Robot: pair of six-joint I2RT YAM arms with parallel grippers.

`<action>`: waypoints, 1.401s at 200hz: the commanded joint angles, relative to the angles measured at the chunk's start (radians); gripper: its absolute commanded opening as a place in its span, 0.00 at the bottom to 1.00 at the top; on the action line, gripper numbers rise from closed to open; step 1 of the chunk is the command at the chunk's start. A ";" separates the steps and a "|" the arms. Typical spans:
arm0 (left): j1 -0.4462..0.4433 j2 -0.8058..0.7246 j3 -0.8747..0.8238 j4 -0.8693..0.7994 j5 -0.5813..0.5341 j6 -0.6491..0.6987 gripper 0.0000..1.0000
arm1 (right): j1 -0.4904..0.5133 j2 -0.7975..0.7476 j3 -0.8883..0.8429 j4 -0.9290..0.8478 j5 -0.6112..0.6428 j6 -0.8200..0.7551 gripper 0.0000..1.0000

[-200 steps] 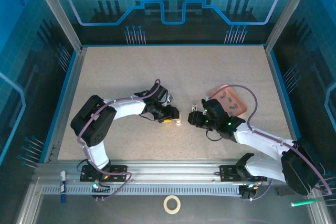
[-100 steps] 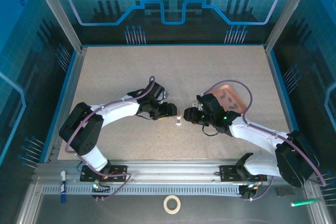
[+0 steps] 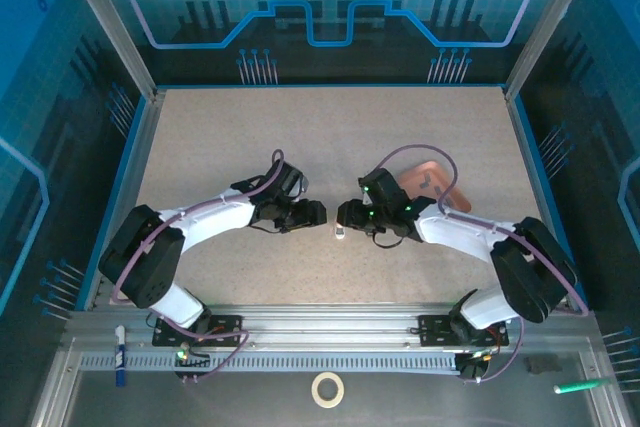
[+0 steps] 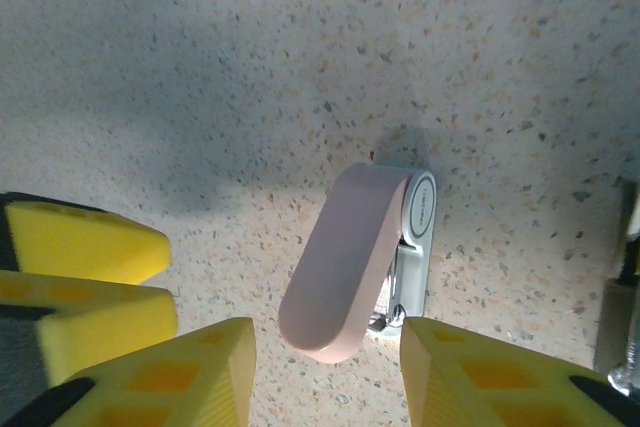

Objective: Load the staples into the stapler

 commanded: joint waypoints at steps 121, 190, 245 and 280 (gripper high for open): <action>0.009 -0.032 0.014 0.011 0.010 0.018 0.68 | 0.027 -0.083 0.019 -0.121 0.071 -0.023 0.38; 0.008 0.001 0.095 0.004 0.047 0.057 0.69 | -0.024 -0.202 -0.025 -0.150 0.055 -0.040 0.41; 0.007 0.009 0.092 0.005 0.037 0.025 0.68 | -0.024 -0.114 0.015 -0.109 -0.021 -0.033 0.44; 0.007 -0.002 0.081 0.005 0.026 0.025 0.68 | -0.015 -0.026 0.039 -0.085 -0.046 -0.034 0.44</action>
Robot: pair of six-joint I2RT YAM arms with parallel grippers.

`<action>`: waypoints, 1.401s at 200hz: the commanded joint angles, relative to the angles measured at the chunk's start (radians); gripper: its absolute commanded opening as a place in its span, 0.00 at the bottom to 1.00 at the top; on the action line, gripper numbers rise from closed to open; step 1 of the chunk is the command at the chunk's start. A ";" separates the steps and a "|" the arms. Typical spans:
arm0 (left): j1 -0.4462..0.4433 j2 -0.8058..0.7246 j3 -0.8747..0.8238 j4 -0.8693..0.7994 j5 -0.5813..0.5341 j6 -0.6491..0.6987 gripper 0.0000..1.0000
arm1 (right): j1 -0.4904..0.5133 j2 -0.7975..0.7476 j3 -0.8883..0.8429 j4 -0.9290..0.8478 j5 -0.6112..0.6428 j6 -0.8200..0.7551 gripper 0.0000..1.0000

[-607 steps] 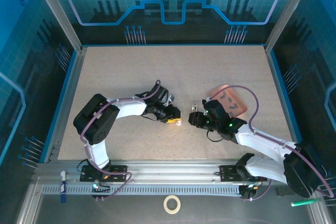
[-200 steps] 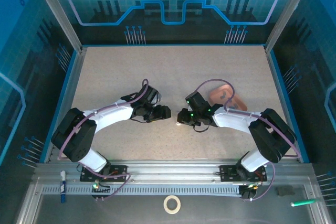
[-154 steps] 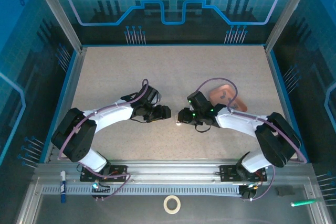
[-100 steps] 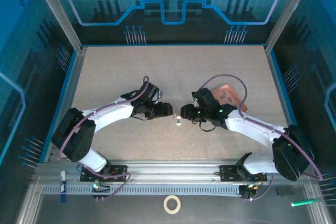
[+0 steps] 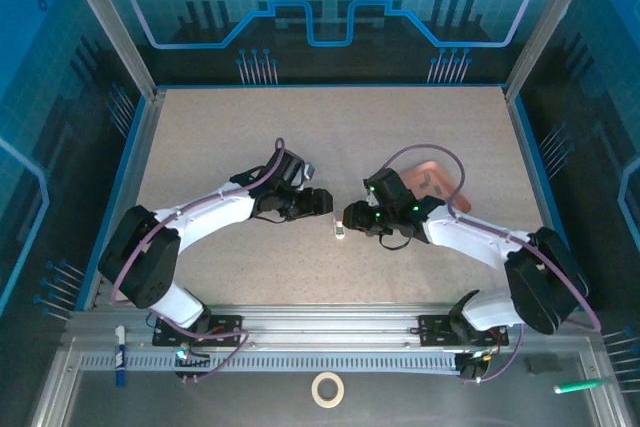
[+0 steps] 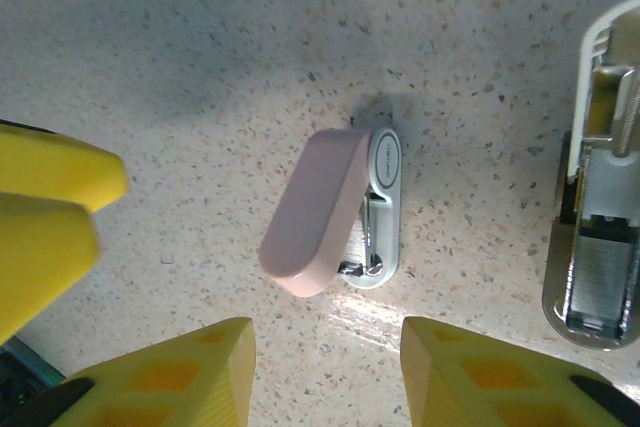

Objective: Load the staples into the stapler

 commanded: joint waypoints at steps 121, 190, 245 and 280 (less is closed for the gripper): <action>0.007 0.008 -0.031 0.012 0.004 0.003 0.68 | 0.024 0.199 0.015 -0.012 -0.004 0.018 0.39; 0.007 0.078 -0.059 0.075 0.053 -0.017 0.64 | 0.024 0.258 0.045 -0.083 0.036 0.024 0.36; 0.006 0.138 -0.058 0.114 0.082 -0.034 0.61 | 0.022 0.310 0.047 -0.119 0.072 0.035 0.28; 0.006 0.123 -0.053 0.097 0.072 -0.028 0.62 | 0.026 0.215 0.060 -0.080 0.062 0.000 0.33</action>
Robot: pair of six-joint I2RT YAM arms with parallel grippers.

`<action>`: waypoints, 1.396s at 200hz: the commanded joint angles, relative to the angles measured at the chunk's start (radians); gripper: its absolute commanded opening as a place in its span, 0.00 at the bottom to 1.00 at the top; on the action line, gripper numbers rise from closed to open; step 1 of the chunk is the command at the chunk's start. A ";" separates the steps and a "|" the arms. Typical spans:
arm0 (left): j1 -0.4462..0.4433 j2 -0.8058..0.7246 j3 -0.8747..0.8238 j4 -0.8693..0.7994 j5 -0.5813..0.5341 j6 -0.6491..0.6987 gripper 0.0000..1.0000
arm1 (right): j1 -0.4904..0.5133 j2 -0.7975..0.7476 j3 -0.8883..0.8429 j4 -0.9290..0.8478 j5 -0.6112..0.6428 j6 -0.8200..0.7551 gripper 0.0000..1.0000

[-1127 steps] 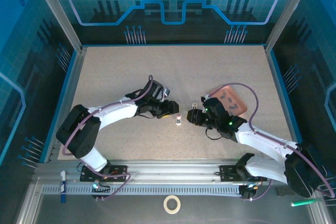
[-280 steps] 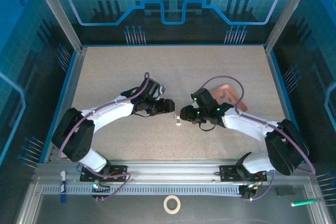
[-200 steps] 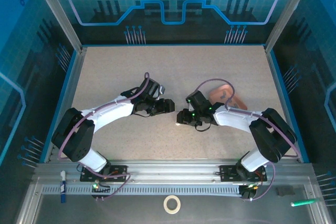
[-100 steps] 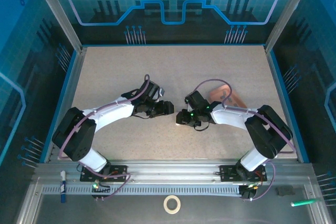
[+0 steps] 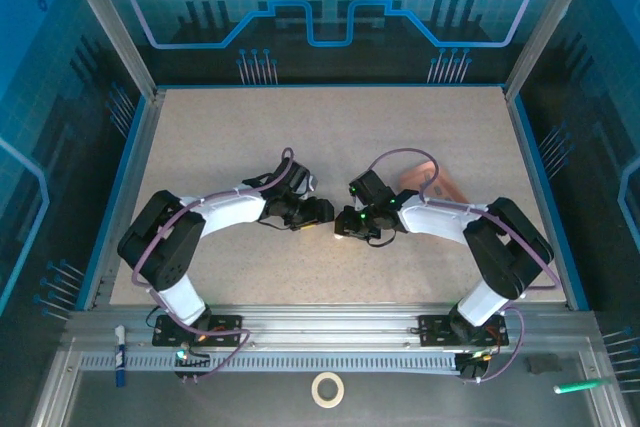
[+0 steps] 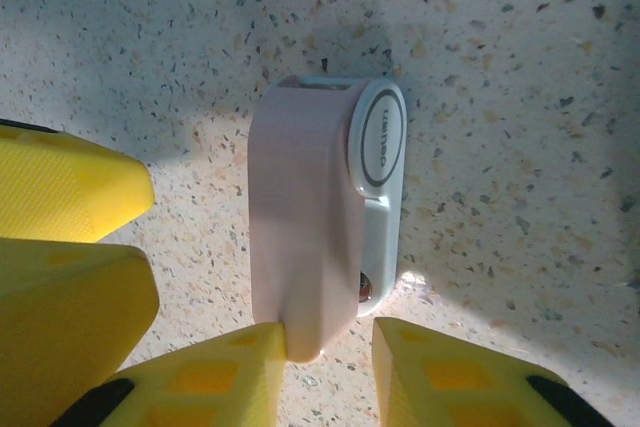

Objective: Load the staples into the stapler

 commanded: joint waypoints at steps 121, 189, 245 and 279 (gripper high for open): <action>0.006 -0.052 0.019 -0.032 0.002 0.022 0.63 | -0.009 -0.152 0.006 -0.032 0.096 -0.063 0.39; -0.013 0.004 0.217 -0.064 0.013 0.110 0.64 | -0.099 -0.429 -0.143 -0.087 0.095 -0.072 0.42; -0.070 0.200 0.458 -0.065 0.051 0.143 0.64 | -0.242 -0.609 -0.298 -0.121 -0.002 -0.075 0.43; -0.086 0.328 0.594 -0.074 0.080 0.161 0.64 | -0.317 -0.629 -0.377 -0.071 -0.099 -0.070 0.43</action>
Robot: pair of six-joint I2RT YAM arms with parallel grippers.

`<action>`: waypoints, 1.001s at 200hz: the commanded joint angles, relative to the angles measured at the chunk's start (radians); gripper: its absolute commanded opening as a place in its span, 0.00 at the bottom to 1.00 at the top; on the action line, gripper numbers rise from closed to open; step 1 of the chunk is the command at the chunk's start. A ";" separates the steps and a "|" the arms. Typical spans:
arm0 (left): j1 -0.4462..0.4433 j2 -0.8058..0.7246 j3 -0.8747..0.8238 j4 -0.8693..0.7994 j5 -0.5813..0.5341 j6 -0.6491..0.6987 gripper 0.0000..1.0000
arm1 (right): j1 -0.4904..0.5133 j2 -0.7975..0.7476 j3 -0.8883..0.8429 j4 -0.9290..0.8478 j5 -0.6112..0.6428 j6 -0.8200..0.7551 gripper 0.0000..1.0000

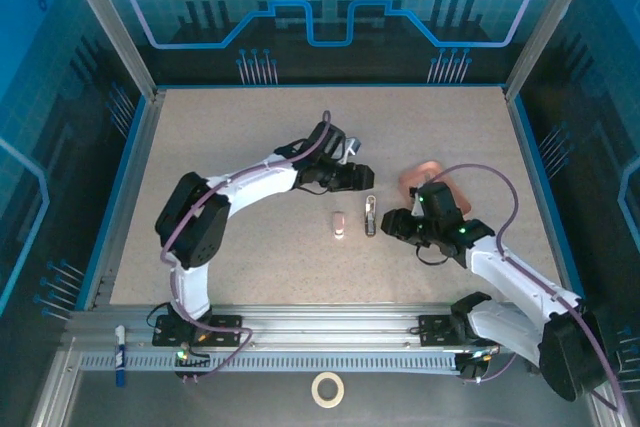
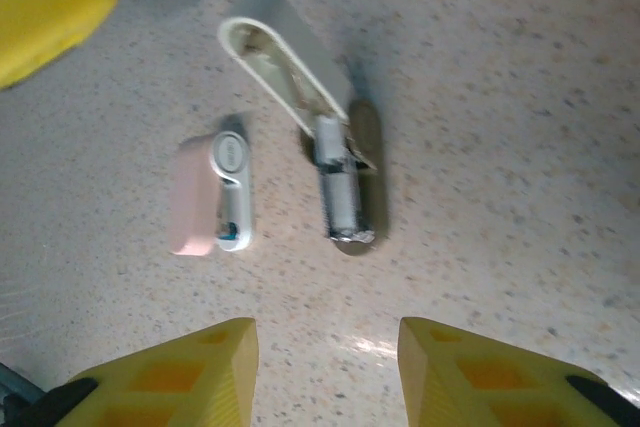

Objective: Load the staples into the stapler

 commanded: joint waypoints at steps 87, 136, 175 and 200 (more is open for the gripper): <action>-0.023 0.224 0.195 0.028 0.140 0.038 0.57 | -0.078 0.026 -0.123 0.101 -0.162 0.000 0.42; -0.033 0.217 0.173 0.078 0.204 0.039 0.55 | -0.083 0.043 -0.128 0.114 -0.156 0.018 0.42; -0.038 0.199 0.158 0.095 0.250 0.055 0.54 | -0.086 0.043 -0.127 0.113 -0.144 0.016 0.42; -0.042 0.169 0.119 0.125 0.263 0.072 0.53 | -0.089 0.049 -0.127 0.111 -0.140 0.013 0.42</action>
